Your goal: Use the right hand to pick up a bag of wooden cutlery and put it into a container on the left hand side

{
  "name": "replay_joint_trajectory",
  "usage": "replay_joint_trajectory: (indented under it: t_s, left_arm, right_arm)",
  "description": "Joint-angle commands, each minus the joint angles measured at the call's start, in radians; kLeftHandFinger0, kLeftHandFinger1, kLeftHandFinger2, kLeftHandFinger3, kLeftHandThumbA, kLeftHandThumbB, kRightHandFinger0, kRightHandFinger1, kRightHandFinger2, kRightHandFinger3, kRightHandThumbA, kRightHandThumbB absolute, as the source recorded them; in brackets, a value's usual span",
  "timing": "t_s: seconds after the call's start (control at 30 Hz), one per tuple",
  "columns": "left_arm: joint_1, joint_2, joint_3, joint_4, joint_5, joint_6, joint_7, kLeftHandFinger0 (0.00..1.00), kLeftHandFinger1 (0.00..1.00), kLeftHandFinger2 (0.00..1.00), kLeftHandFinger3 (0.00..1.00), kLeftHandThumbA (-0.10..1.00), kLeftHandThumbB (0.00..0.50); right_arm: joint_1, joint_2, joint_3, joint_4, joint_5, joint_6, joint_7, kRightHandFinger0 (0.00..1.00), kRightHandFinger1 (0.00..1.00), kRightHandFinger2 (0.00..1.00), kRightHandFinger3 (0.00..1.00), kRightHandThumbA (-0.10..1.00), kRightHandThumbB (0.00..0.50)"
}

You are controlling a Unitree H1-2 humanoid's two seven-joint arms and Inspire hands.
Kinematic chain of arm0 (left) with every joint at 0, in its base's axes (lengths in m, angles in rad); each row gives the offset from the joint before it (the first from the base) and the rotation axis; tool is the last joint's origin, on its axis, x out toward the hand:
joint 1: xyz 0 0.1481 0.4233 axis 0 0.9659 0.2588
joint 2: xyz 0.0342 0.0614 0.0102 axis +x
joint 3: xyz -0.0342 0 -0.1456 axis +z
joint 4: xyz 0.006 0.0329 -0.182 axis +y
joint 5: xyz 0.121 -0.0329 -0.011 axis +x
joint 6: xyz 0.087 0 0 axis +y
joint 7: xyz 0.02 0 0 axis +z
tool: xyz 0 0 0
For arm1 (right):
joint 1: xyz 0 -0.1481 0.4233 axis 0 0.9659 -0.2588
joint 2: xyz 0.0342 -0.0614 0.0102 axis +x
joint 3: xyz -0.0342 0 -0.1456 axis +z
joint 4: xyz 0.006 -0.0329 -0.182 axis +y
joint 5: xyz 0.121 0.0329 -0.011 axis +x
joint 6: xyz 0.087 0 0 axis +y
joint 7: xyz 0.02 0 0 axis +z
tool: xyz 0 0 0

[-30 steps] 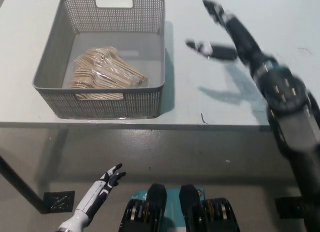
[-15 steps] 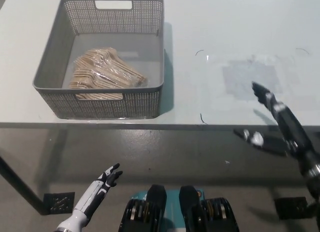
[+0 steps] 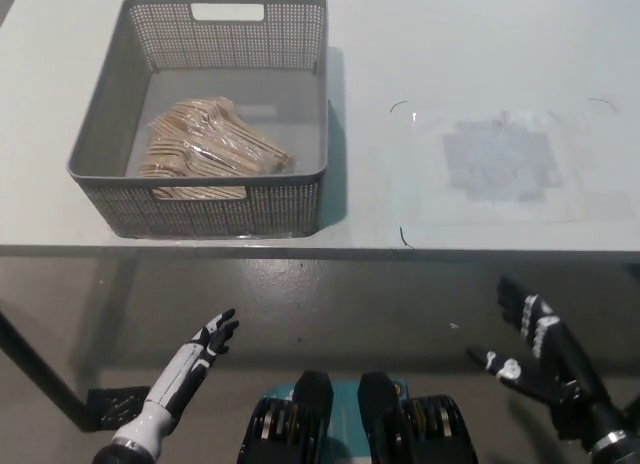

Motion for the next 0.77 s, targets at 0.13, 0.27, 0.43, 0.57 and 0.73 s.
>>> replay_joint_trajectory:
  t_s: [0.13,0.27,0.43,0.57,0.73]
  left_arm:
    - [-0.020,-0.009,0.036,-0.008,-0.025,-0.037,0.021,1.00,1.00,1.00,1.00,1.00,0.328]
    - [-0.022,-0.011,0.040,-0.007,-0.020,-0.037,0.021,1.00,1.00,1.00,1.00,1.00,0.339]
    - [-0.021,-0.014,0.042,-0.003,-0.018,-0.037,0.023,1.00,1.00,1.00,1.00,1.00,0.337]
    - [-0.016,-0.016,0.045,-0.003,-0.022,-0.037,0.022,1.00,1.00,1.00,1.00,1.00,0.324]
    - [-0.010,-0.014,0.041,-0.010,-0.014,-0.037,0.025,1.00,1.00,1.00,1.00,1.00,0.327]
  right_arm:
    - [-0.055,0.004,0.036,0.041,-0.008,-0.032,0.004,1.00,1.00,1.00,1.00,0.97,0.273]
    - [-0.063,-0.003,0.044,0.042,-0.011,-0.004,0.005,1.00,1.00,1.00,1.00,0.94,0.237]
    - [-0.072,-0.016,0.054,0.053,-0.016,0.001,0.012,1.00,1.00,1.00,1.00,0.92,0.196]
    - [-0.078,-0.020,0.061,0.059,-0.009,0.009,0.025,1.00,1.00,1.00,1.00,0.90,0.217]
    - [-0.082,-0.029,0.074,0.067,-0.017,0.011,0.030,1.00,1.00,1.00,1.00,0.90,0.247]
